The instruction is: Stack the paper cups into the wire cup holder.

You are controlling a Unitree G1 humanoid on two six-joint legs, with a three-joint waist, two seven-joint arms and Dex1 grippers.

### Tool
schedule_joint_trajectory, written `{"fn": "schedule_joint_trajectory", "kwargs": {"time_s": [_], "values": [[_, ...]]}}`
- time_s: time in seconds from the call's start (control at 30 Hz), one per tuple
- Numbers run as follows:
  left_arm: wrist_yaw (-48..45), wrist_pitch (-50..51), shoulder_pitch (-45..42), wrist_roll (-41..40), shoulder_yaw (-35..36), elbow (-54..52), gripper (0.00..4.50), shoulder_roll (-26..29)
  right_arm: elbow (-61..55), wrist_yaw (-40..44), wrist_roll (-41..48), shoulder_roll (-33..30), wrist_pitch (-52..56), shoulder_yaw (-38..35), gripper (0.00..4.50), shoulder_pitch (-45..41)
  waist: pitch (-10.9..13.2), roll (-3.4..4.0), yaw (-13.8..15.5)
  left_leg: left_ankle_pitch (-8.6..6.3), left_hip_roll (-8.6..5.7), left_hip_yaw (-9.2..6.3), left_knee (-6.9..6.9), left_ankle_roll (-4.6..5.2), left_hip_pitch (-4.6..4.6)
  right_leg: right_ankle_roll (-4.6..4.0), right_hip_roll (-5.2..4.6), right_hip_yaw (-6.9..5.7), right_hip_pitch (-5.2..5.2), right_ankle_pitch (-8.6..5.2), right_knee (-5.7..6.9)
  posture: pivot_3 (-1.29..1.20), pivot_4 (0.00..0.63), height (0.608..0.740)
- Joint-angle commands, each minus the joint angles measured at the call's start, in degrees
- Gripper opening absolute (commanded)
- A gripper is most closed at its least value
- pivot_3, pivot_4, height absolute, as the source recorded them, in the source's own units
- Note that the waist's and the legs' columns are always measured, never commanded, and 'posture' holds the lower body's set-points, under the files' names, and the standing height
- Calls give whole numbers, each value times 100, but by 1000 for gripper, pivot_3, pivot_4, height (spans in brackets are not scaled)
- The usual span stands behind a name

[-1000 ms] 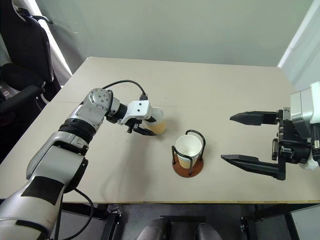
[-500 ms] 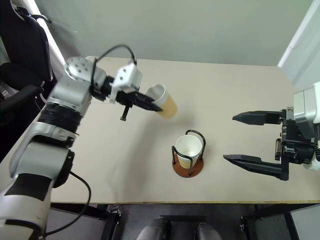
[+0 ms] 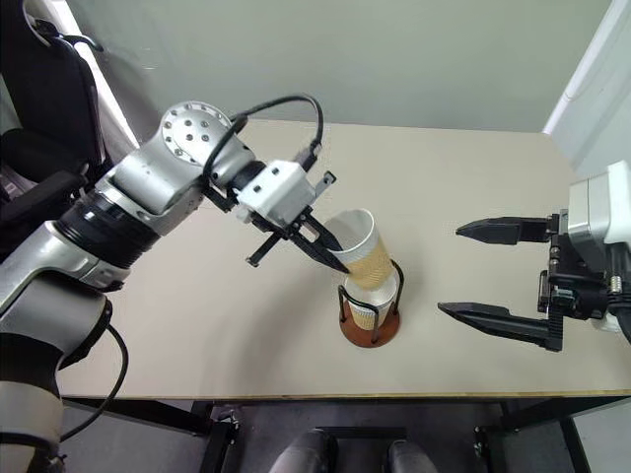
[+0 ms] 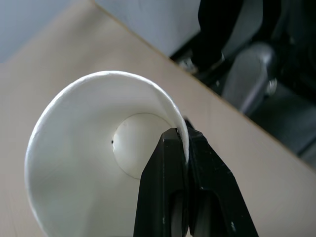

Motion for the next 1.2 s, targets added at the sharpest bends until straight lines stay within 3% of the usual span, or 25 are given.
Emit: {"fn": "schedule_joint_trajectory", "kwargs": {"time_s": [0.03, 0.37, 0.4, 0.47, 0.6, 0.8, 0.83, 0.97, 1.07, 1.2], "values": [[-183, -214, -154, 19, 7, -72, 25, -24, -119, -43, 114, -5, 58, -473, 4500, 81, 0, 0, 0, 0, 0, 0, 0, 0, -6, 0, -1, 0, -6, 0, -1, 0, 150, 740], [-183, -380, -58, 354, -82, 111, 25, -154, -224, -111, 108, 94, 22, -592, 4500, 287, 0, 0, -5, -4, -1, 1, -11, 3, -13, 0, -1, 0, -12, 0, -8, 0, 150, 740], [-183, -437, -63, 382, -123, 163, 206, -147, -213, -143, 92, 93, -10, -519, 4500, 261, 0, 0, -5, -4, -1, 0, -11, 3, -13, 0, -1, 0, -12, 0, -8, 0, 150, 740], [-183, -479, -74, 441, -157, 275, 693, -167, -183, -190, 60, 89, -67, -388, 4500, 210, 0, 1, -5, -4, -1, 0, -10, 3, -11, 0, -1, 0, -10, 0, -8, 0, 150, 740], [-183, -652, -51, 675, -24, 598, 2118, -349, -139, -274, -20, 88, -170, -118, 4500, 107, 0, 0, 4, -4, -1, 0, -8, 3, -11, 0, -1, 0, -10, 0, -7, 0, 150, 740], [-183, -344, 22, 821, 1007, 1036, 4316, -836, 11, -194, -217, 41, -276, 287, 4500, -43, 0, 0, 7, -6, -4, 2, -4, 7, -17, 4, -3, 0, -11, 2, -9, 0, 150, 740], [-183, -155, 23, 758, 1287, 1093, 4457, -858, 28, -161, -251, 36, -288, 329, 4500, -51, 0, 0, 2, -6, -4, 2, -6, 7, -17, 5, -3, 0, -12, 1, -10, 0, 150, 740], [-94, 873, 128, 577, 2389, 1333, 4457, -582, 139, 136, -482, -16, -298, 369, 4500, 76, 0, 1, -11, -5, -4, 3, -16, 6, -15, 7, -3, 0, -17, 0, -9, 0, 150, 740], [-175, 1514, 979, 421, 2817, 717, 4457, 221, 347, 468, -755, -34, -305, 330, 4500, 302, -13, 22, -89, -5, -3, 3, -24, 5, -12, 8, -2, 0, -20, -2, -12, 0, 150, 740], [157, 2205, 2211, 452, 3548, 139, 4457, 871, 875, 1056, -1267, -19, -453, 389, 4500, 783, -14, 26, -106, 3, -3, 6, -21, -8, 0, 14, -2, 1, -15, -8, -12, 0, 150, 740]]}}
